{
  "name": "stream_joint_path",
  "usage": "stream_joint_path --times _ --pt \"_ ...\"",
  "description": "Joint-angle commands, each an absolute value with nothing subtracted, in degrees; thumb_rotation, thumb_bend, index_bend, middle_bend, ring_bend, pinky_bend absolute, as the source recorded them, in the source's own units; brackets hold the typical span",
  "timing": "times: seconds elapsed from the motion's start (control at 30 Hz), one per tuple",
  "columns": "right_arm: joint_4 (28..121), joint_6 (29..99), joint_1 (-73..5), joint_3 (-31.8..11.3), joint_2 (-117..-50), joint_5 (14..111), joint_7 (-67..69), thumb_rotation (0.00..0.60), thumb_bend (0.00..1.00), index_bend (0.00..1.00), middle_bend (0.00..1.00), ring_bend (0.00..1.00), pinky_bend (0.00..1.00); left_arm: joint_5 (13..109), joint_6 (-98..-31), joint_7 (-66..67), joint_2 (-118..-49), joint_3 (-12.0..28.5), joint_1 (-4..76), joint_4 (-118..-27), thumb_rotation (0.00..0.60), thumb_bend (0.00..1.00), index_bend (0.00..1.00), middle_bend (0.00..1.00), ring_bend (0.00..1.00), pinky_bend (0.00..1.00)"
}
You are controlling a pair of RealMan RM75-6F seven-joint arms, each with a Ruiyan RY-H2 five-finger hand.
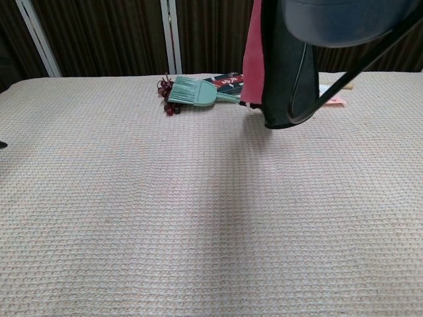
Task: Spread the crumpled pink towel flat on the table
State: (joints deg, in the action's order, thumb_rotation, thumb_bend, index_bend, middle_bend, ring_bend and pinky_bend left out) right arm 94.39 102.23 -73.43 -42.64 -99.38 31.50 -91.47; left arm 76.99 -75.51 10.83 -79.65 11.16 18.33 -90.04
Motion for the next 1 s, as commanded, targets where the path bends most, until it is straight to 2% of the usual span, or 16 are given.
stream_joint_path --times 0.03,0.37,0.6,0.8,1.0 --pt "94.8 102.7 -74.0 -42.0 -99.7 30.6 -91.3 0.6 0.55 0.57 0.14 0.0 0.0 77.3 -75.8 11.8 -81.5 12.0 19.7 -90.7 0.6 0.0 0.01 0.0 0.0 0.0" --pt "95.7 103.6 -76.2 -41.0 -100.2 28.8 -89.8 0.6 0.55 0.57 0.14 0.0 0.0 75.8 -74.0 14.3 -90.4 16.7 27.0 -92.8 0.6 0.0 0.0 0.0 0.0 0.0" --pt "96.5 104.6 -76.4 -40.1 -99.8 27.9 -89.0 0.6 0.55 0.57 0.14 0.0 0.0 71.5 -71.1 16.6 -96.1 19.8 32.2 -93.6 0.6 0.0 0.0 0.0 0.0 0.0" --pt "96.5 104.0 -77.4 -40.9 -99.5 27.2 -87.7 0.6 0.55 0.57 0.14 0.0 0.0 70.1 -70.9 18.5 -97.6 20.4 34.2 -93.8 0.6 0.0 0.0 0.0 0.0 0.0" --pt "91.5 100.4 -79.6 -42.4 -100.7 27.3 -82.9 0.6 0.55 0.56 0.14 0.0 0.0 69.1 -70.8 17.7 -98.3 20.6 35.2 -92.7 0.6 0.0 0.0 0.0 0.0 0.0"
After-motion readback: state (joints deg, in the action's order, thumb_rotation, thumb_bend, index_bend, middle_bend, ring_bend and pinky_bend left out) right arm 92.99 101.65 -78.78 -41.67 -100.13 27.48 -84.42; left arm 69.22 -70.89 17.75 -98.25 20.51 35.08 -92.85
